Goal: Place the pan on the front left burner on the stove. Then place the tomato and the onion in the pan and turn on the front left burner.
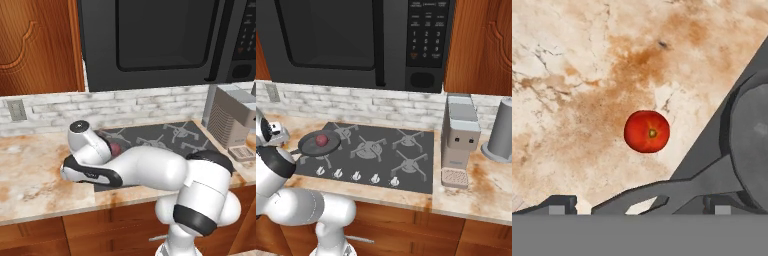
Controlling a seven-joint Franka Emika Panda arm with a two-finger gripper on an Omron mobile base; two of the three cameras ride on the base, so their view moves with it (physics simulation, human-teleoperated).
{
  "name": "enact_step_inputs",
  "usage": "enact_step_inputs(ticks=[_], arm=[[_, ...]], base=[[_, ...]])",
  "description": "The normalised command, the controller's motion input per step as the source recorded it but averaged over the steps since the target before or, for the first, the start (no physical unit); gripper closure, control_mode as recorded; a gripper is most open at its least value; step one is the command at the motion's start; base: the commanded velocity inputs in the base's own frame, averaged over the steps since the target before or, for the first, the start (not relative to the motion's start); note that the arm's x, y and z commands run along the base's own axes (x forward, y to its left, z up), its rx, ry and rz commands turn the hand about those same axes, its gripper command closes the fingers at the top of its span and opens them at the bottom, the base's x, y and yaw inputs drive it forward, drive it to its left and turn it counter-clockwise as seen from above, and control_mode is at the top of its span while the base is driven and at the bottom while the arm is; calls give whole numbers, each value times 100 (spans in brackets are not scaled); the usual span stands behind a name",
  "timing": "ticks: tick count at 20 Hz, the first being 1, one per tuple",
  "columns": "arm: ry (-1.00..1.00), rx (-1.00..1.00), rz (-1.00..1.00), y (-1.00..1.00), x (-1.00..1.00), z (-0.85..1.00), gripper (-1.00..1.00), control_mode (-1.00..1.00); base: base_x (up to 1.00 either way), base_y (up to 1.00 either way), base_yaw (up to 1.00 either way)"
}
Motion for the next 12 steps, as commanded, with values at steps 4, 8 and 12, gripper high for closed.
enact_step_inputs(ticks=[4,8,12], arm=[[2,-4,2,8,0,-18,-100,-100],[2,-4,2,8,8,-15,-100,-100],[2,-1,4,2,19,-11,-100,-100]], base=[[0,0,0],[0,0,0],[0,0,0]])
